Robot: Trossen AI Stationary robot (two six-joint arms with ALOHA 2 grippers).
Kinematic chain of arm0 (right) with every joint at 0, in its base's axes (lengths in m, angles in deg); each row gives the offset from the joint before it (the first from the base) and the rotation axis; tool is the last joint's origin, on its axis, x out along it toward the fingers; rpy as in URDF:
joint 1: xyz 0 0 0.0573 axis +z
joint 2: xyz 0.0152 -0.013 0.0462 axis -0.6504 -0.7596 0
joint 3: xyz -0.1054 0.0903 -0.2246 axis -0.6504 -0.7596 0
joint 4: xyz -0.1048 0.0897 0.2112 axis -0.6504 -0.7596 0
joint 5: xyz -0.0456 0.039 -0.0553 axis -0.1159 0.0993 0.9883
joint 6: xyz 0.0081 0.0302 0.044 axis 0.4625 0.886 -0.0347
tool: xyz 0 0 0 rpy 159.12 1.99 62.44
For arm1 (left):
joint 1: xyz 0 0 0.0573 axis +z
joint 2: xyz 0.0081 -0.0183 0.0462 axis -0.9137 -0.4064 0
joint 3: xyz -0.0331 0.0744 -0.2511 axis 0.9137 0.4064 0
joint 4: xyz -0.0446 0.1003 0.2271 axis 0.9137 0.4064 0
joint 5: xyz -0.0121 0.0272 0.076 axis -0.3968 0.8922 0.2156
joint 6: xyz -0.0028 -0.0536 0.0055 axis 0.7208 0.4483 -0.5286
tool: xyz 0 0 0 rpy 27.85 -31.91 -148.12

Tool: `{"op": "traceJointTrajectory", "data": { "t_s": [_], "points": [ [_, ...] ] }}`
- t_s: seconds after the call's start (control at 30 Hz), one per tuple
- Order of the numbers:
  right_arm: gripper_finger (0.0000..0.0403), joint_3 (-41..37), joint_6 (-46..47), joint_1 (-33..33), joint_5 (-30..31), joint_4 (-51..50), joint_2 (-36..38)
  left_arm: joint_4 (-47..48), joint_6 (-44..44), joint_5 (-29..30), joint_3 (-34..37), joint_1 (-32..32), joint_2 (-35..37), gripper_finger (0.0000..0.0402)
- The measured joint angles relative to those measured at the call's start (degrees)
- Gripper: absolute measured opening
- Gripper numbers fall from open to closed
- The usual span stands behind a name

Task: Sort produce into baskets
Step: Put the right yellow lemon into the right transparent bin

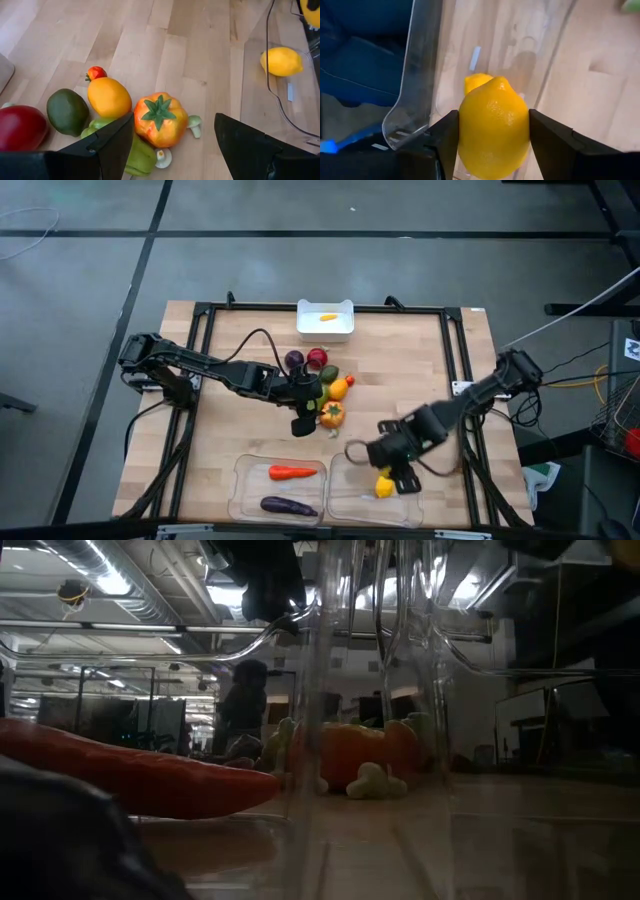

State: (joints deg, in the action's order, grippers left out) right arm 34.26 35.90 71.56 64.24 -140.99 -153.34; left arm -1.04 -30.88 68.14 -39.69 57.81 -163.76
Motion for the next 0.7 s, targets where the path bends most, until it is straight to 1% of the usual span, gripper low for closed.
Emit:
{"op": "traceJointTrajectory", "data": {
  "t_s": [0.17,0.3,0.47,0.7],
  "points": [
    [0.0207,-0.02,3.56,5.83,5.48,0.60,-1.10,0.01,0.00,0.00,0.00,0.00,0.00,0.0272],
    [0.0207,-0.02,3.65,8.70,7.12,1.11,-2.91,0.02,0.00,0.00,0.00,0.00,0.00,0.0272],
    [0.0207,-0.02,3.65,10.37,7.50,1.68,-6.01,-0.05,-0.02,0.00,0.00,0.00,0.00,0.0272],
    [0.0207,-0.02,3.65,10.29,7.29,1.66,-9.60,-0.08,-0.54,0.00,0.00,0.07,0.00,0.0272]
  ]
}}
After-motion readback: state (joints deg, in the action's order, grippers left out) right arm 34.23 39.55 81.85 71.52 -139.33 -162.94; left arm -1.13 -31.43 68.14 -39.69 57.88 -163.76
